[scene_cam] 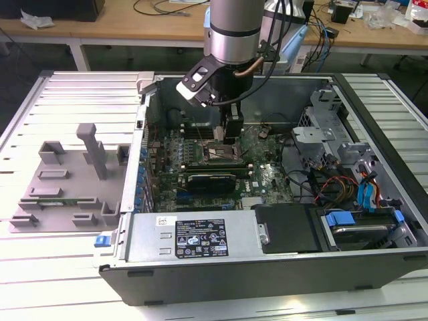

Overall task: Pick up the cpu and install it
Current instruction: 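Place the cpu into insertion slot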

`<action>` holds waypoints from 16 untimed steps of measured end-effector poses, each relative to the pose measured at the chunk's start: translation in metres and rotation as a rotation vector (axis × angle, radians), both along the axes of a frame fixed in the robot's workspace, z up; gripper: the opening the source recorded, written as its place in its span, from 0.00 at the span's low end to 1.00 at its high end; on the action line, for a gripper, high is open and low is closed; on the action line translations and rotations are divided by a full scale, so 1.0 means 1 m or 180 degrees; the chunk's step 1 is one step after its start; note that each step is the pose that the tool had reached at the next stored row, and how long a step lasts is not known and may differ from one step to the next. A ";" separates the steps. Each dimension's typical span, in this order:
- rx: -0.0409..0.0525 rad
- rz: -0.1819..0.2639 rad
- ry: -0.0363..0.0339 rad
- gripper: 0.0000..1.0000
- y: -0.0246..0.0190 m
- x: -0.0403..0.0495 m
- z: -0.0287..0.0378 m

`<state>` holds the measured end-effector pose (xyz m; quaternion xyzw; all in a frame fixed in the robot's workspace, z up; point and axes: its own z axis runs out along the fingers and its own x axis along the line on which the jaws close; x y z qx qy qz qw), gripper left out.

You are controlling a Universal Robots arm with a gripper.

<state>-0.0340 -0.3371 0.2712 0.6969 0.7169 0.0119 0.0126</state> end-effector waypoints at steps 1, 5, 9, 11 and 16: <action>0.0000 0.0000 -0.0001 0.55 0.0000 0.0000 -0.0021; 0.0000 0.0000 -0.0013 0.55 0.0000 -0.0002 -0.0044; -0.0001 0.0000 -0.0014 0.55 0.0000 -0.0002 -0.0046; -0.0001 0.0000 -0.0014 0.55 0.0000 -0.0002 -0.0047; 0.0005 0.0000 -0.0024 0.55 -0.0001 -0.0001 -0.0084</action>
